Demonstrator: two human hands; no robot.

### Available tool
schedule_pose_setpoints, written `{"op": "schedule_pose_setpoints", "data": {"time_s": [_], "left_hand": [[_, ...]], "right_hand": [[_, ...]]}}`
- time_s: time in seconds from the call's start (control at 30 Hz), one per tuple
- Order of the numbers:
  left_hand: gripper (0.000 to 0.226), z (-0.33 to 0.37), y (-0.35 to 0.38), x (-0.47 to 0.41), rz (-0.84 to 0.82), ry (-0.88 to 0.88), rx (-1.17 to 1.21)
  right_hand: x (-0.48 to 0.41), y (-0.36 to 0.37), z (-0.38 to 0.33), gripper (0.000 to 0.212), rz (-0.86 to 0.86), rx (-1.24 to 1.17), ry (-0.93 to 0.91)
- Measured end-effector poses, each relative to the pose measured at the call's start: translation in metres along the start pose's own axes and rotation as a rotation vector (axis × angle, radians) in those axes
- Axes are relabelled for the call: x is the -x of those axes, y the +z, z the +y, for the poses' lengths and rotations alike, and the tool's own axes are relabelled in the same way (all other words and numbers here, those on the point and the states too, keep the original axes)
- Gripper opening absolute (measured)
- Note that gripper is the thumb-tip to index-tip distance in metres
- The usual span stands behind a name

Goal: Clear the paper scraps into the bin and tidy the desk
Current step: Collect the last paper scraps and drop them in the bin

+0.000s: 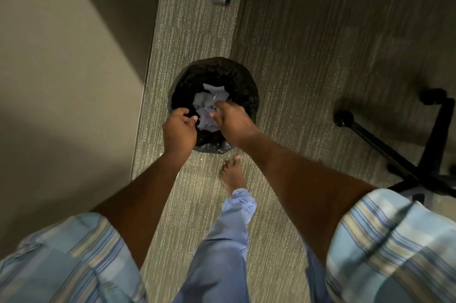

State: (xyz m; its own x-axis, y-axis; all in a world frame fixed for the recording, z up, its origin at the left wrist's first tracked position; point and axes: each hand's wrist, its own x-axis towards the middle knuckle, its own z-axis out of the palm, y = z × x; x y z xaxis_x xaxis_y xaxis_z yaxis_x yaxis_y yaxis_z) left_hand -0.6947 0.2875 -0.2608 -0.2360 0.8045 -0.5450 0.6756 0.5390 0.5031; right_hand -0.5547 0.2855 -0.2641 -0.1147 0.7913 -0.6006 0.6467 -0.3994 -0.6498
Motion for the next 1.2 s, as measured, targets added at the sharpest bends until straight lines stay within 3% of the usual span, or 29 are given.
{"op": "schedule_pose_setpoints", "data": {"time_s": [0.1, 0.53, 0.9, 1.1, 1.2], "left_hand": [[0.022, -0.001, 0.0, 0.004, -0.004, 0.026, 0.001], [0.02, 0.064, 0.017, 0.049, -0.096, 0.074, -0.028], [0.051, 0.134, 0.023, 0.09, -0.043, 0.182, -0.092], [0.042, 0.176, 0.047, 0.133, -0.107, 0.368, -0.169], [0.069, 0.2, 0.068, 0.157, -0.11, 0.477, -0.33]], "right_hand": [[0.008, -0.005, -0.003, 0.015, 0.008, 0.001, 0.001], [0.063, -0.071, -0.006, 0.025, 0.254, 0.035, 0.065], [0.125, -0.123, 0.026, 0.032, 0.446, 0.184, 0.066], [0.174, -0.171, 0.066, 0.051, 0.578, 0.172, 0.154], [0.204, -0.193, 0.097, 0.066, 0.632, 0.153, 0.234]]}}
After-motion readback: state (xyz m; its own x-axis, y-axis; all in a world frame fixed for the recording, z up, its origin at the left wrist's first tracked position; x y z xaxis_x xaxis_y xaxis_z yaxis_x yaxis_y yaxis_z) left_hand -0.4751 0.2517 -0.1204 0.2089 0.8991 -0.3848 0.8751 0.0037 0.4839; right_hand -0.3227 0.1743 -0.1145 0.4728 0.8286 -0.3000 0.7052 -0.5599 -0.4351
